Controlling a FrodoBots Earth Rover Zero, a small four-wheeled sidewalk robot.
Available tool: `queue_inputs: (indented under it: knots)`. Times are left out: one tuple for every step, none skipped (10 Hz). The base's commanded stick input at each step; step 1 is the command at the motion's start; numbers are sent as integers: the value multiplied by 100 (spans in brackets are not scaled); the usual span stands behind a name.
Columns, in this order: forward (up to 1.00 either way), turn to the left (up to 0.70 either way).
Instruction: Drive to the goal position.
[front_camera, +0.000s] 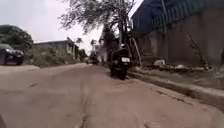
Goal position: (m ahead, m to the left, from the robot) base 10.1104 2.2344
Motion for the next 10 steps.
queue_inputs:
  knots:
    - [85,0]
    - [85,0]
    - [85,0]
    - [85,0]
    - [85,0]
    - [85,0]
    - [85,3]
    - [85,9]
    - [85,20]
    - [85,31]
